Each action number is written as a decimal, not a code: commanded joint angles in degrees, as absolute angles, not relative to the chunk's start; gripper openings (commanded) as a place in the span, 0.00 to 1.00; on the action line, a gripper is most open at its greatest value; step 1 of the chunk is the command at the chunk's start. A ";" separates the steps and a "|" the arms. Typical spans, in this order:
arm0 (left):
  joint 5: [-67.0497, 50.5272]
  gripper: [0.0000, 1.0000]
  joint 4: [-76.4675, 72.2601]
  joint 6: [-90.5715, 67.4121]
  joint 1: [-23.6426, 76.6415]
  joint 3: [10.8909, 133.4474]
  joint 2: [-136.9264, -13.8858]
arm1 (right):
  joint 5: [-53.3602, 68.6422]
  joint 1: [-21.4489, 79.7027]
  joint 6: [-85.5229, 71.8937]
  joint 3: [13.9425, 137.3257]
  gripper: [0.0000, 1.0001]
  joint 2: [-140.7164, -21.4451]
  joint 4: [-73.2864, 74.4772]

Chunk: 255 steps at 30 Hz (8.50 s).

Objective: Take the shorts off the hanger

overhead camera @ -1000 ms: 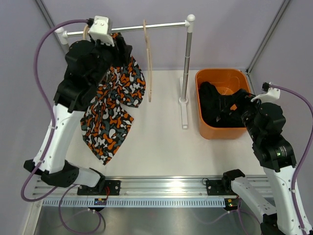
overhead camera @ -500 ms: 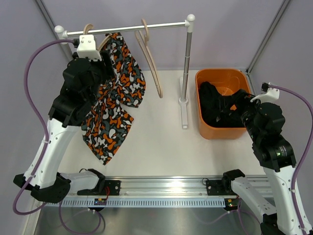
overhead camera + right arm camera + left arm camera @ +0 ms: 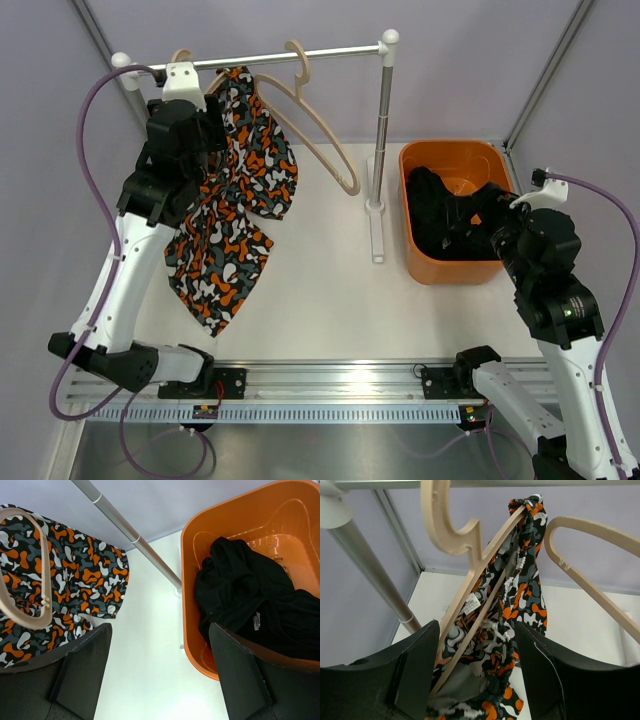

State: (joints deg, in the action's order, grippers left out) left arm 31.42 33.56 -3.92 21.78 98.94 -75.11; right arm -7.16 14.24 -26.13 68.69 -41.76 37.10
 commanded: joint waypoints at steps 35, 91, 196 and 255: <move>28.48 0.35 27.42 0.35 17.31 109.43 -89.21 | -4.75 14.24 -22.94 68.91 0.88 -43.07 35.24; 24.79 0.42 14.68 1.06 13.10 99.14 -85.69 | -3.69 14.24 -21.88 70.05 0.87 -42.89 37.00; 32.96 0.00 49.83 -21.62 76.64 84.11 -67.15 | -24.51 57.66 -29.44 67.58 0.74 -64.68 34.54; 61.35 0.00 9.48 0.36 89.65 77.08 -39.47 | -51.06 57.86 -19.56 99.12 0.00 -61.79 50.46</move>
State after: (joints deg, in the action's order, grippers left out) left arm 55.46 6.94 1.37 89.36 73.25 -43.57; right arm -40.36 64.62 -27.68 88.44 -67.46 50.59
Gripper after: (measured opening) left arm 0.058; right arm 0.033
